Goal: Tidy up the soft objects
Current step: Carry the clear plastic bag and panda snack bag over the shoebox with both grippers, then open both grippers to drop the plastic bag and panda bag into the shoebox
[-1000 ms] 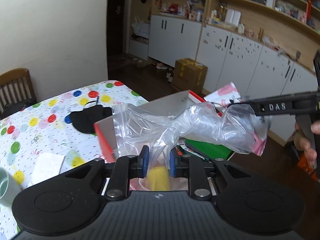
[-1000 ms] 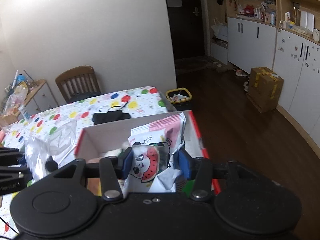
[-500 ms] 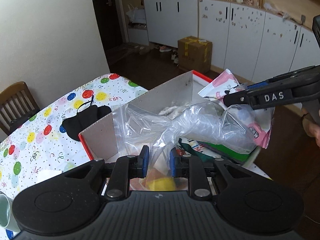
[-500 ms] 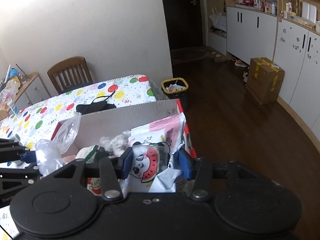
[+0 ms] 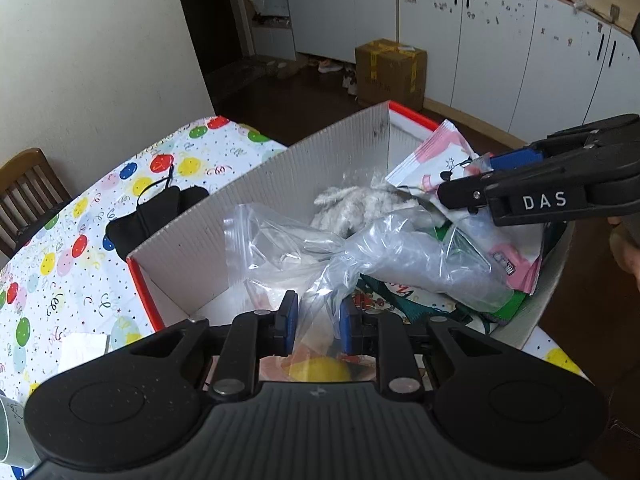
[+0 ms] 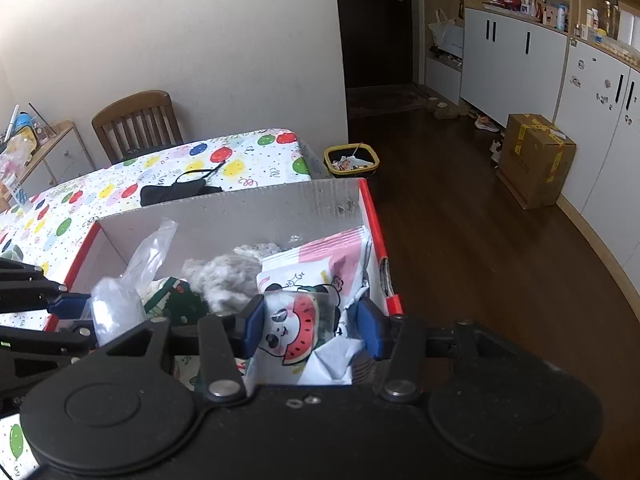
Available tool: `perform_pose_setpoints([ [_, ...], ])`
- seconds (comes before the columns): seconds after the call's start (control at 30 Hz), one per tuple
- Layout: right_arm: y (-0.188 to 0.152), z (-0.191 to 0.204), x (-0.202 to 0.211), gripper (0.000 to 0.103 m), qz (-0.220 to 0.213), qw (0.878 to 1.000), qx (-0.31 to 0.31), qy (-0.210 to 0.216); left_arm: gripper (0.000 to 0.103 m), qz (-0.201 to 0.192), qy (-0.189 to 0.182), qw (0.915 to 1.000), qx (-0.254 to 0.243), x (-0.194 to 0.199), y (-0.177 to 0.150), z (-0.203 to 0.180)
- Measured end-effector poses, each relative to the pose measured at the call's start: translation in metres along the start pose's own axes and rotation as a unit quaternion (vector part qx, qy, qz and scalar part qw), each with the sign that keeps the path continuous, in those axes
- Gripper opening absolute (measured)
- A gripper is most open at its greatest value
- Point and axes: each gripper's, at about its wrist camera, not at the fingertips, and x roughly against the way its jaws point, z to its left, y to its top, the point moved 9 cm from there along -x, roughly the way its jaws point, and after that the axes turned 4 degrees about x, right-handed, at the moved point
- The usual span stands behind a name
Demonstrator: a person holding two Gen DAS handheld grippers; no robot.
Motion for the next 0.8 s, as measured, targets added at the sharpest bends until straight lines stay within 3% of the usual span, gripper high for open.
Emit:
perform_pose_setpoints([
  [0.17,-0.0044,0.0009,-0.0061,0.049,0.008,1.000,0.004,0.001,0.020,0.009,0.000,1.0000,0.003,-0.0064,-0.0015,-0.0004],
  [0.47,-0.0090,0.0016,-0.0099,0.059,0.028,0.999,0.018,0.011,0.023,0.006,0.003,0.9999,0.008,-0.0084,-0.0009,-0.0010],
  [0.57,-0.0100,0.0046,-0.0098,0.062,0.034,0.999,0.033,0.015,0.032,0.003,0.001,1.0000,0.001,-0.0065,-0.0025,-0.0019],
  [0.6,-0.0101,0.0052,-0.0092,0.063,0.034,0.999,0.037,0.016,0.041,0.003,0.001,1.0000,0.001,-0.0059,-0.0028,-0.0020],
  [0.63,-0.0100,0.0056,-0.0081,0.064,0.034,0.998,0.040,0.017,0.057,0.004,-0.001,1.0000,0.002,-0.0056,-0.0031,-0.0020],
  [0.7,-0.0107,0.0051,-0.0060,0.064,0.035,0.998,0.046,0.018,0.068,-0.001,-0.004,1.0000,0.009,-0.0037,-0.0036,-0.0013],
  [0.8,-0.0109,0.0039,-0.0015,0.066,0.031,0.998,0.051,0.017,0.068,-0.006,-0.009,0.9998,0.014,-0.0016,-0.0037,-0.0022],
])
